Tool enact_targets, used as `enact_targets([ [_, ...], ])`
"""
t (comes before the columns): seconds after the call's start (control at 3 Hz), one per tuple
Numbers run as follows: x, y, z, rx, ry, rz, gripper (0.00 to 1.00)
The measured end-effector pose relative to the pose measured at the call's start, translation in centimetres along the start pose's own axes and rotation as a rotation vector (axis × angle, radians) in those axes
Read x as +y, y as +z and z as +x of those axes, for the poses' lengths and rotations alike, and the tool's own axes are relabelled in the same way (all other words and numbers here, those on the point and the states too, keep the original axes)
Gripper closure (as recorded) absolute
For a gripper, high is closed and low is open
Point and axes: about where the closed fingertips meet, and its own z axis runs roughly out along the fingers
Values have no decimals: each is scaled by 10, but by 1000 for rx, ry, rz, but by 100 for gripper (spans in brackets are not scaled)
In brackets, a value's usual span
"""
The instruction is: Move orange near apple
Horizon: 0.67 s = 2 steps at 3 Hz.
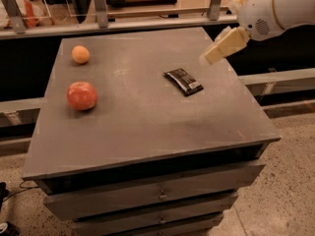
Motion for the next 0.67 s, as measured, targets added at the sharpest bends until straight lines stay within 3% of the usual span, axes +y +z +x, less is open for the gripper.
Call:
enact_targets([
  [0.67, -10, 67, -57, -181, 56, -86, 0],
])
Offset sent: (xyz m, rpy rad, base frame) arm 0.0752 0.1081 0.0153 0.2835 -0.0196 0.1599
